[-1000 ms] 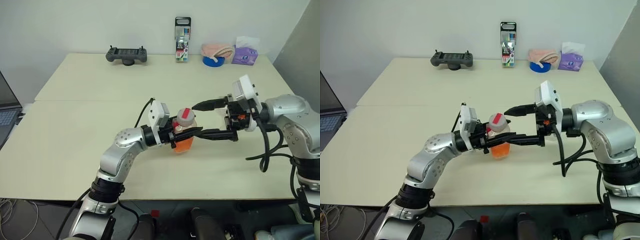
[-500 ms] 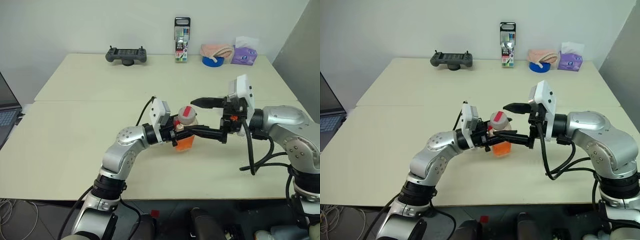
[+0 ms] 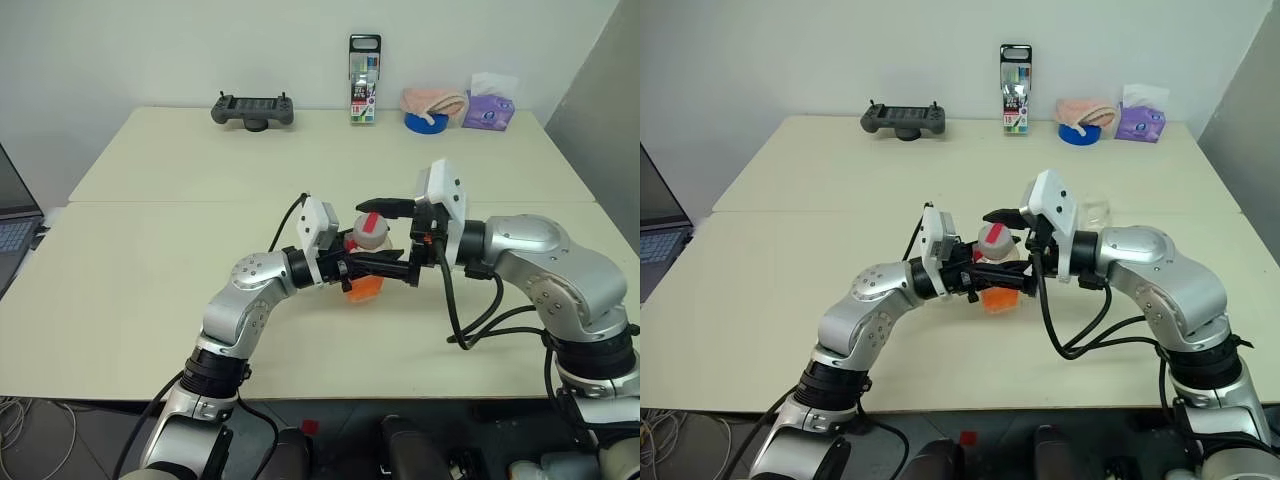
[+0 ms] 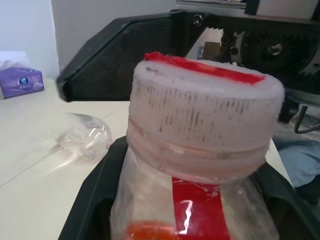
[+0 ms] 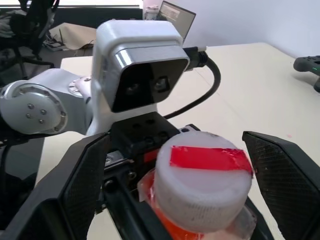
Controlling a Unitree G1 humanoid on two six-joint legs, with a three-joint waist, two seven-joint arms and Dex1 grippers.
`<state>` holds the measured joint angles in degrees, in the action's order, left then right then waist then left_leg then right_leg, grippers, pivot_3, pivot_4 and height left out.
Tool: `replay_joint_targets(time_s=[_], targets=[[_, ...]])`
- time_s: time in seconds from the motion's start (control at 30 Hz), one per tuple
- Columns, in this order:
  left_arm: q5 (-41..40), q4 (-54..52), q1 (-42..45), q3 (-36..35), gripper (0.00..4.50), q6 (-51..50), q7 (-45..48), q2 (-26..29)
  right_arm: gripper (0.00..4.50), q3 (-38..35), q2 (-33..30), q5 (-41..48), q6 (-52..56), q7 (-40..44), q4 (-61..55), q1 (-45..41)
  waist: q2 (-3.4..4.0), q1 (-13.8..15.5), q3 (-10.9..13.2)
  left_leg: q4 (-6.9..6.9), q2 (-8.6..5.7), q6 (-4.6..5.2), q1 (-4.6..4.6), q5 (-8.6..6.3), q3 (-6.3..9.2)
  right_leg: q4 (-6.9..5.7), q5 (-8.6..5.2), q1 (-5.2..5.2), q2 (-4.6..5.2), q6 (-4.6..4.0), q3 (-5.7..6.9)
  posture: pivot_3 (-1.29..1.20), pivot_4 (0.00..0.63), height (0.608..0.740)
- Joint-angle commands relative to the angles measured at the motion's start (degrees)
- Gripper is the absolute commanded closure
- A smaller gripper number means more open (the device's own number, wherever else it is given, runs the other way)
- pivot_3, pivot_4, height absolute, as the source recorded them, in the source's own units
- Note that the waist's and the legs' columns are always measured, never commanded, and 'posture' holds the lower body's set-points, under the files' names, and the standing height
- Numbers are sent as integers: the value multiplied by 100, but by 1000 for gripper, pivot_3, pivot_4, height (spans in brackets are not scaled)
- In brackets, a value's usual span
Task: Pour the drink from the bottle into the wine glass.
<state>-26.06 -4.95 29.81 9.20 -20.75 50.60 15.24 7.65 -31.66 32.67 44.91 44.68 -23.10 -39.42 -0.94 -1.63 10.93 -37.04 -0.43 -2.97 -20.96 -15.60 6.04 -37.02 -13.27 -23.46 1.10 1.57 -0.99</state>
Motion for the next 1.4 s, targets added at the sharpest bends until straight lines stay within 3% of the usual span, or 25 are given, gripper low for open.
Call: replay_joint_targets(time_s=[0.03,0.33,0.9,1.03,1.4], targets=[[-22,-217,65,-120,2365,169,-44,-29,0,-20,114,-156,-214,-105,81,-228,0,0,0,0,0,0,0,0,1,0,0,0,0,-1,1,0,150,740],[6,-139,124,-128,2365,215,-34,-39,0,-31,154,-401,-383,-4,518,-433,0,0,0,1,0,0,0,0,2,-1,3,-1,0,-6,2,0,150,740],[72,-98,113,-96,2365,219,-24,-87,0,-199,-461,-322,-330,396,193,88,0,-5,0,1,1,0,1,0,1,-3,1,-1,0,-2,2,0,150,740],[75,-88,122,-86,2365,213,-5,-101,0,-342,-336,72,-152,422,-35,18,0,-5,0,0,1,0,0,0,1,-3,2,-1,0,-3,1,0,150,740],[59,-110,144,-100,2365,222,-3,-142,0,-11,19,-366,-333,168,422,-317,0,-6,0,0,0,0,1,0,2,-3,2,-1,0,-3,2,0,150,740]])
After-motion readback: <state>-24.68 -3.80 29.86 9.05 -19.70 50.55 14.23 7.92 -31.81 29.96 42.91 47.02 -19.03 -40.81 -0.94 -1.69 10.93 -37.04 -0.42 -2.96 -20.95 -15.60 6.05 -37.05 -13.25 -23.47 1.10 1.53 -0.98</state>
